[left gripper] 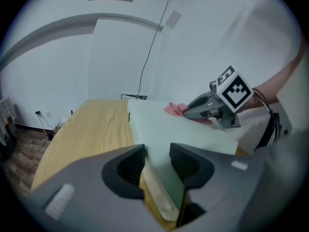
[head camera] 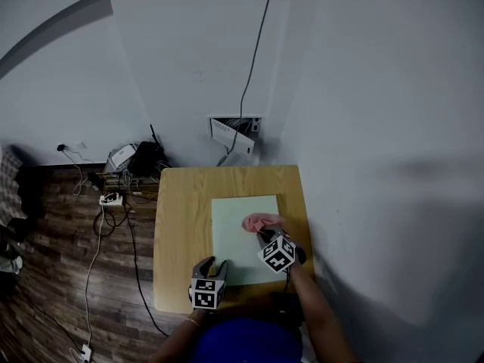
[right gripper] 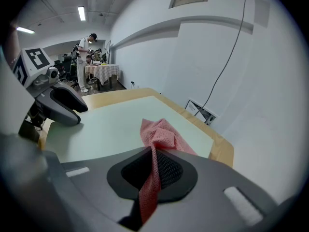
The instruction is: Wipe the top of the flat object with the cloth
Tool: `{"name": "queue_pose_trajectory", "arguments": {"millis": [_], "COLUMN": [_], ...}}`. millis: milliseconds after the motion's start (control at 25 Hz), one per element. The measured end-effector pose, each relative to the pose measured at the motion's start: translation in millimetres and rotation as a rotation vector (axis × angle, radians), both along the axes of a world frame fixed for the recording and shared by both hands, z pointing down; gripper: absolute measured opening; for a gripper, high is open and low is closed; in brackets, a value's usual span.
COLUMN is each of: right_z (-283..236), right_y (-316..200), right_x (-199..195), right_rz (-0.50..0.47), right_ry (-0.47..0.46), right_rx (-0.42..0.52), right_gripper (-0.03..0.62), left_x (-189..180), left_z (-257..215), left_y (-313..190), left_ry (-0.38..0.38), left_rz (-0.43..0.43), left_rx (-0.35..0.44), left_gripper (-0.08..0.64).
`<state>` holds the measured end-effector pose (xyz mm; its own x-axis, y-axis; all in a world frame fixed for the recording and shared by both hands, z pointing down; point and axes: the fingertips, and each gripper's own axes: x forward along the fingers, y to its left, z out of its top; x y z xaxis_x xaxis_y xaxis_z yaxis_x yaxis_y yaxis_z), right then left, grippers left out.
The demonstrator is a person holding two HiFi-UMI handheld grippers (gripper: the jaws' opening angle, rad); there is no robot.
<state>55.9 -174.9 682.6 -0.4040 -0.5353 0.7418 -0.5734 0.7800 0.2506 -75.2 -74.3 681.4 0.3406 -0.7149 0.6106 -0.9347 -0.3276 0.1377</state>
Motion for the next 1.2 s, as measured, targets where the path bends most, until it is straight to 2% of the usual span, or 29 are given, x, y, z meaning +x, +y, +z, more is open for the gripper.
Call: {"name": "queue_pose_trajectory", "arguments": {"millis": [520, 920, 1200], "right_z": [-1, -1, 0], "right_y": [5, 5, 5], "right_x": [28, 35, 37], "right_rz": [0.058, 0.135, 0.145], "right_ry": [0.02, -0.037, -0.045], "right_rx": [0.008, -0.004, 0.009], "right_gripper": [0.014, 0.014, 0.014], "left_x": [1, 0, 1], "left_z": [-1, -1, 0], "left_y": [1, 1, 1], "left_ry": [0.009, 0.012, 0.011], "left_rz": [0.002, 0.004, 0.003], "left_rx": [0.0, -0.001, 0.0], "left_gripper": [0.166, 0.166, 0.166]}}
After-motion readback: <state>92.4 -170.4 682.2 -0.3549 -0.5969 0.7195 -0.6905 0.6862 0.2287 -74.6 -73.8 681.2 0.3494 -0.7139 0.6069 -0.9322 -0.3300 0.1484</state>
